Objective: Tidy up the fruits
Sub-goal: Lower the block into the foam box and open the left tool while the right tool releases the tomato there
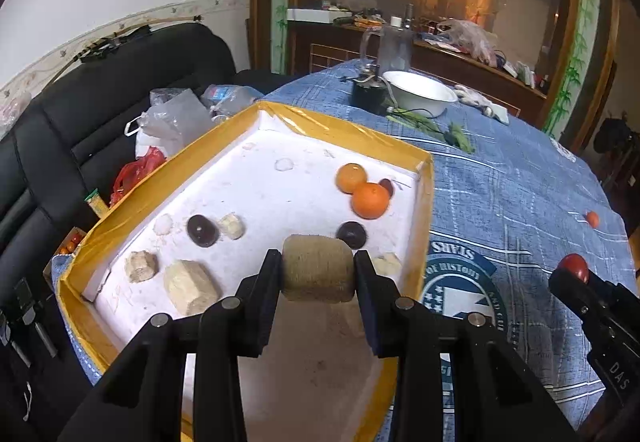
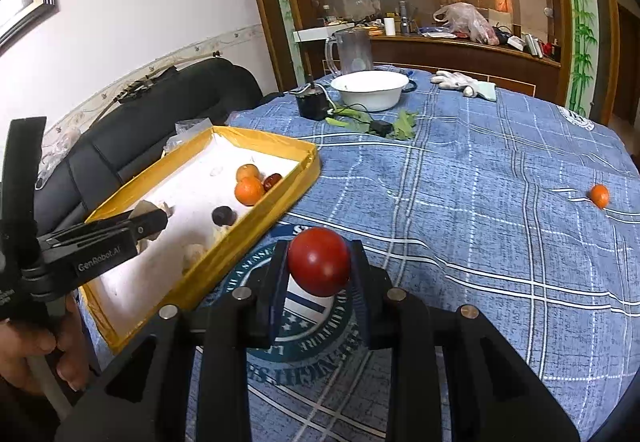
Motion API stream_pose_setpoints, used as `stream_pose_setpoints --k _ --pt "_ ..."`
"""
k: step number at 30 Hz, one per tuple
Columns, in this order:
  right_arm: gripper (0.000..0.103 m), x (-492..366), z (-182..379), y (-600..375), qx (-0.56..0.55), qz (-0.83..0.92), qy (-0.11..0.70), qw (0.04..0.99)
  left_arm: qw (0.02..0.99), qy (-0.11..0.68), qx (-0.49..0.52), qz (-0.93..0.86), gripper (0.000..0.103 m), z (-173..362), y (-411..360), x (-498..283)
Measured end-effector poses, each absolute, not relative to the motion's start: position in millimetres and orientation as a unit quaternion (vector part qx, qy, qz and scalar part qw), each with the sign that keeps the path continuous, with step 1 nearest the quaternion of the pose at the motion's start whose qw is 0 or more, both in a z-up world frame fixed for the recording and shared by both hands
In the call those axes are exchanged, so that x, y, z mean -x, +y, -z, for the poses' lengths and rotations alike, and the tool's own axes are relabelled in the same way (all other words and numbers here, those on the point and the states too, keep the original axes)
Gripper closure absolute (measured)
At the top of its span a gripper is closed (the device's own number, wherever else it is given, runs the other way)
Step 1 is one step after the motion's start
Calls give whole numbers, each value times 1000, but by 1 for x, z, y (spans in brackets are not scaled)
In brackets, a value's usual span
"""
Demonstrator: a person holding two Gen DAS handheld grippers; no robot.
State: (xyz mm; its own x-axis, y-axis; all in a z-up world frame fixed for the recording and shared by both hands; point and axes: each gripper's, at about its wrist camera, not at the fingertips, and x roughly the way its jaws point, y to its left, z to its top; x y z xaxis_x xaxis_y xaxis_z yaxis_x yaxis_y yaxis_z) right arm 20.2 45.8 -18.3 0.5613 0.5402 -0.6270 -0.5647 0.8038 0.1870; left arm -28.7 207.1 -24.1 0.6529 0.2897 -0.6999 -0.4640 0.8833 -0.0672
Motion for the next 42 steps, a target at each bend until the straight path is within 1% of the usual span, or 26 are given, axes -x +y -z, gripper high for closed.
stream_pose_setpoints --k 18,42 --pt "72 -8 13 72 33 -344 341 874 897 359 116 -231 67 22 221 36" --pt "72 -13 13 86 40 -350 345 870 888 365 131 -246 67 27 243 33"
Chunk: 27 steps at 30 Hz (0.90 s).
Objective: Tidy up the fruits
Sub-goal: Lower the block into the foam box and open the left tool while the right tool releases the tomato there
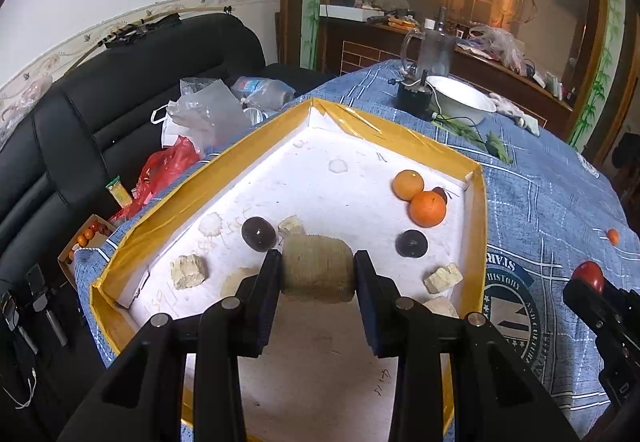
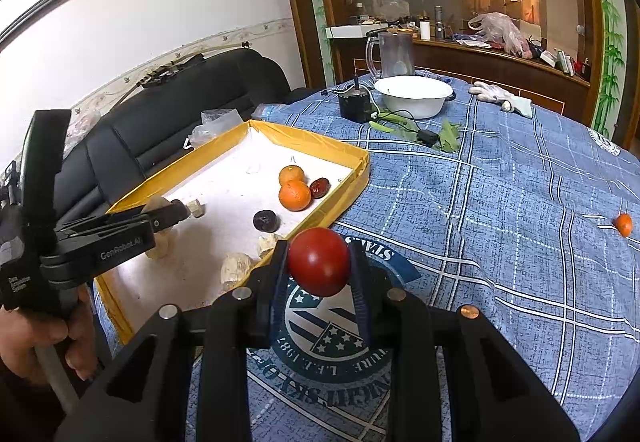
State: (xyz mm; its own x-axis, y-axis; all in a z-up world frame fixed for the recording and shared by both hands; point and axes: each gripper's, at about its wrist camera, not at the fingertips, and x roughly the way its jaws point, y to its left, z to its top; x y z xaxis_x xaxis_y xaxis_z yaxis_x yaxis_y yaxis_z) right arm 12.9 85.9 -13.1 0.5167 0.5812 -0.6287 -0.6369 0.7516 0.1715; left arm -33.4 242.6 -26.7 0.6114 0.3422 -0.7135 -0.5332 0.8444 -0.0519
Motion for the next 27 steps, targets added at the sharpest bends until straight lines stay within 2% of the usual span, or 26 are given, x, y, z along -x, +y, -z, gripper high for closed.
stream_pose_setpoints --k 14,27 --pt "72 -11 14 94 47 -358 345 866 886 370 115 -254 67 28 239 31" --pt "72 -32 8 140 75 -386 349 851 881 359 131 -279 67 15 270 28"
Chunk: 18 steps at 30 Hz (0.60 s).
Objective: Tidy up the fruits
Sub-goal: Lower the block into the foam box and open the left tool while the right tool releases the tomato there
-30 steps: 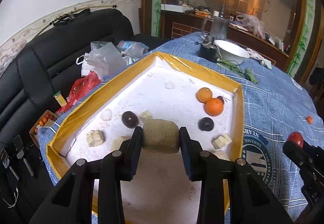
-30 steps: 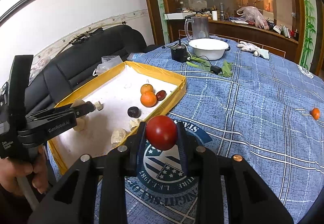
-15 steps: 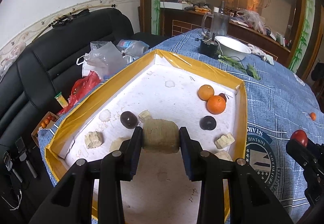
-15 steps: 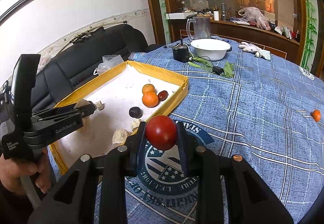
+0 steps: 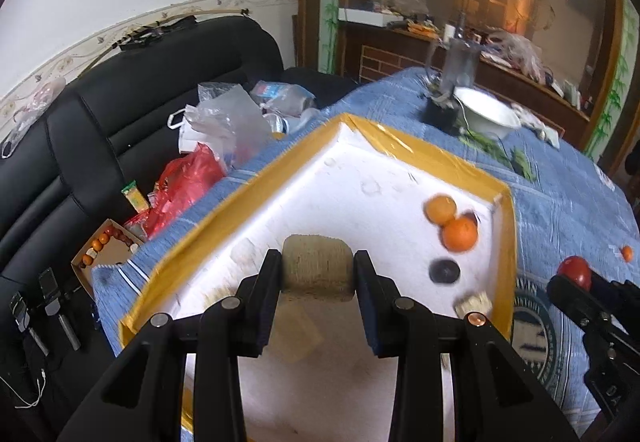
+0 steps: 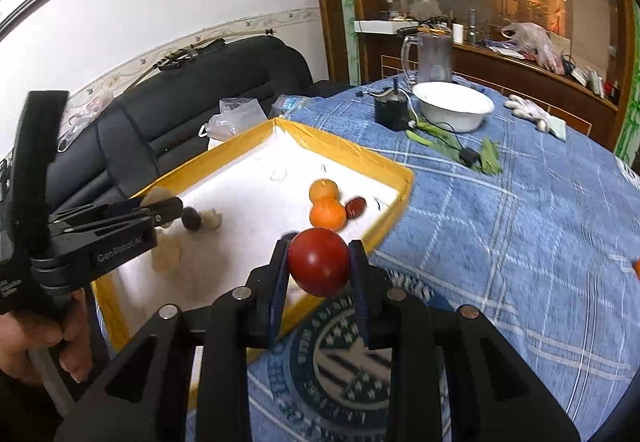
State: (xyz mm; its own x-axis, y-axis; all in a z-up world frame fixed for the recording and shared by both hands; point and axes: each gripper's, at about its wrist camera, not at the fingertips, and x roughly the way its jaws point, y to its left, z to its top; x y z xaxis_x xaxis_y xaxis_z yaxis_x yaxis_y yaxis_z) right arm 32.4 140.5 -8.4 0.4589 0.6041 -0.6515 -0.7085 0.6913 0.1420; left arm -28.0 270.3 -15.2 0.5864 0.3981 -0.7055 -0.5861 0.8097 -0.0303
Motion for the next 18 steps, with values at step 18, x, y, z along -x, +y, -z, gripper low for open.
stream_pose_setpoints --k 18 --pt "72 -79 35 206 105 -405 392 820 858 396 143 -294 67 31 289 -1"
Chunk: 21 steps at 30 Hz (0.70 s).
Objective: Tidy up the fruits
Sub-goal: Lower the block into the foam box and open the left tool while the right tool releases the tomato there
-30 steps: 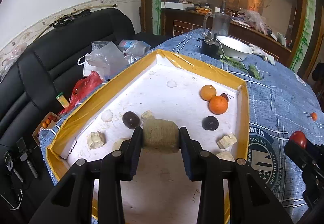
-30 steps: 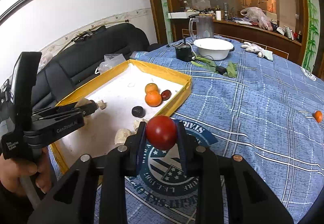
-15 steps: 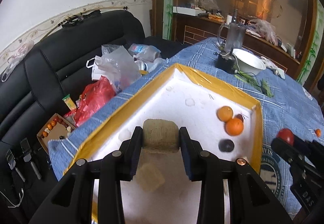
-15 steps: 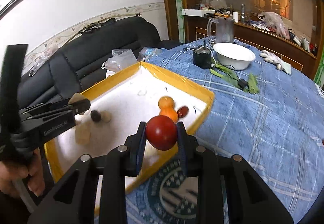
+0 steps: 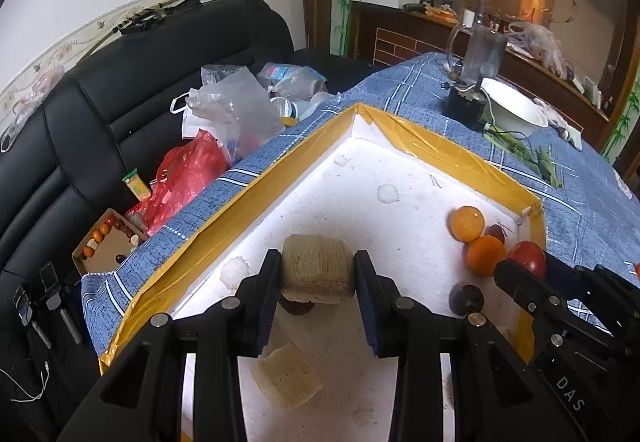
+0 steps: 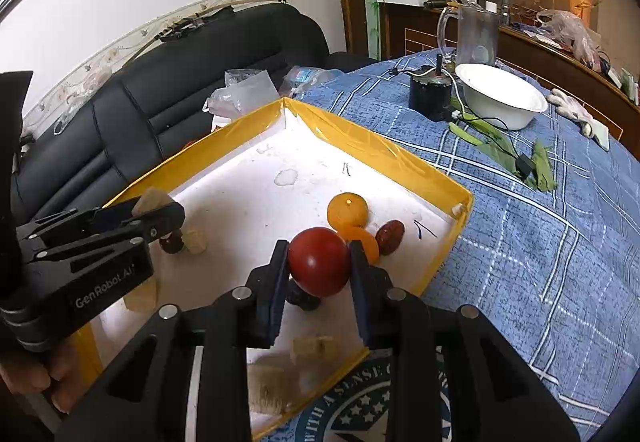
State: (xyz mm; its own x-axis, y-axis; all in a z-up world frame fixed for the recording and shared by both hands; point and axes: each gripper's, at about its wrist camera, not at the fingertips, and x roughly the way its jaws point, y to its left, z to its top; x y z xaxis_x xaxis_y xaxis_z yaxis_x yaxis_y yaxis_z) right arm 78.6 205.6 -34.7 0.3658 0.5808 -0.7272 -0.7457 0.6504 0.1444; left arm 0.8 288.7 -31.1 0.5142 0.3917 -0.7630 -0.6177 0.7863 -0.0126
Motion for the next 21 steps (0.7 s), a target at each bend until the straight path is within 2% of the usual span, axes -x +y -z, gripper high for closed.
stream_pose_setpoints --k 21 --pt "72 -113 43 223 112 -391 405 819 840 401 156 -330 67 38 302 7"
